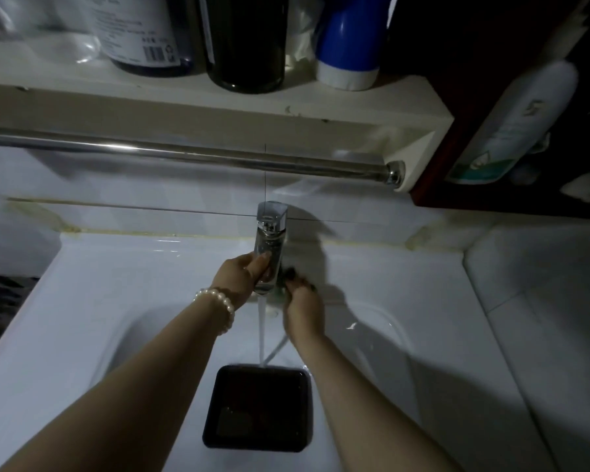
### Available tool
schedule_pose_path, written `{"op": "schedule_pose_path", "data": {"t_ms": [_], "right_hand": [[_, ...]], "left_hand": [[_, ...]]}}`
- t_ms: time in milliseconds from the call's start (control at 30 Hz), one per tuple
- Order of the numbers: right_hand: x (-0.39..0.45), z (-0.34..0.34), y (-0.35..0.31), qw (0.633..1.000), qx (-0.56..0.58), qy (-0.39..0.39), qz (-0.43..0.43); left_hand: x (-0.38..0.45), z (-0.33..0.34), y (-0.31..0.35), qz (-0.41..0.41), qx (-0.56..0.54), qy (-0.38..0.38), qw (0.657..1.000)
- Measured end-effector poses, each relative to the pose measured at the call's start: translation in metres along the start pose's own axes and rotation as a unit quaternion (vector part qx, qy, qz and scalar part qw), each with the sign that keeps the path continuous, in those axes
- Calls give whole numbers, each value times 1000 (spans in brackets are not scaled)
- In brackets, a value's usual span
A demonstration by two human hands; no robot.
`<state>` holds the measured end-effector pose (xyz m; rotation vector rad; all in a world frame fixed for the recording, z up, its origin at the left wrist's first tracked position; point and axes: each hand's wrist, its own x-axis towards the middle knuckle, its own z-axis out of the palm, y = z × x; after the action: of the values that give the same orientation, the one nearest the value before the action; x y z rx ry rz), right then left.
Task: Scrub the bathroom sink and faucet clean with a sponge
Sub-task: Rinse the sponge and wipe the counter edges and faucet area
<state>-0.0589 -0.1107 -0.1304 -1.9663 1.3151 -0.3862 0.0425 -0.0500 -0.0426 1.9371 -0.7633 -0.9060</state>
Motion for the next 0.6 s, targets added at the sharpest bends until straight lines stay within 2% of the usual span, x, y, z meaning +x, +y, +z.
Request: {"op": "schedule_pose_path", "data": {"t_ms": [67, 100, 133, 167, 200, 233, 300, 367, 433, 533, 567, 600], "right_hand": [[-38, 4, -17, 989, 140, -27, 43], [-51, 5, -28, 961, 253, -28, 110], [-55, 7, -36, 904, 373, -35, 204], [-57, 9, -42, 830, 472, -64, 290], [-59, 10, -43, 760, 546, -94, 340], [-62, 12, -41, 708, 599, -112, 358], [-69, 11, -38, 655, 653, -119, 362], [-75, 8, -32, 615, 687, -139, 362], [-80, 3, -24, 585, 713, -162, 350], [-77, -18, -3, 599, 724, -146, 310], [-73, -30, 8, 601, 734, -131, 287], [-70, -46, 18, 604, 742, -101, 272]], "left_hand": [[-4, 2, 1, -16, -3, 17, 1000], [-5, 4, 2, -33, -18, 25, 999], [-8, 6, 2, -58, -44, 32, 997], [-13, 7, 1, -90, -72, 42, 992], [-18, 9, -2, -121, -94, 55, 987], [-24, 10, -7, -142, -115, 74, 980], [-36, 17, -23, -166, -174, 121, 963], [-45, 25, -39, -182, -250, 155, 938], [-48, 34, -46, -203, -358, 149, 899], [-46, 47, -47, -227, -550, 91, 799], [-45, 51, -44, -236, -587, 72, 771], [-44, 56, -42, -244, -599, 56, 761]]}}
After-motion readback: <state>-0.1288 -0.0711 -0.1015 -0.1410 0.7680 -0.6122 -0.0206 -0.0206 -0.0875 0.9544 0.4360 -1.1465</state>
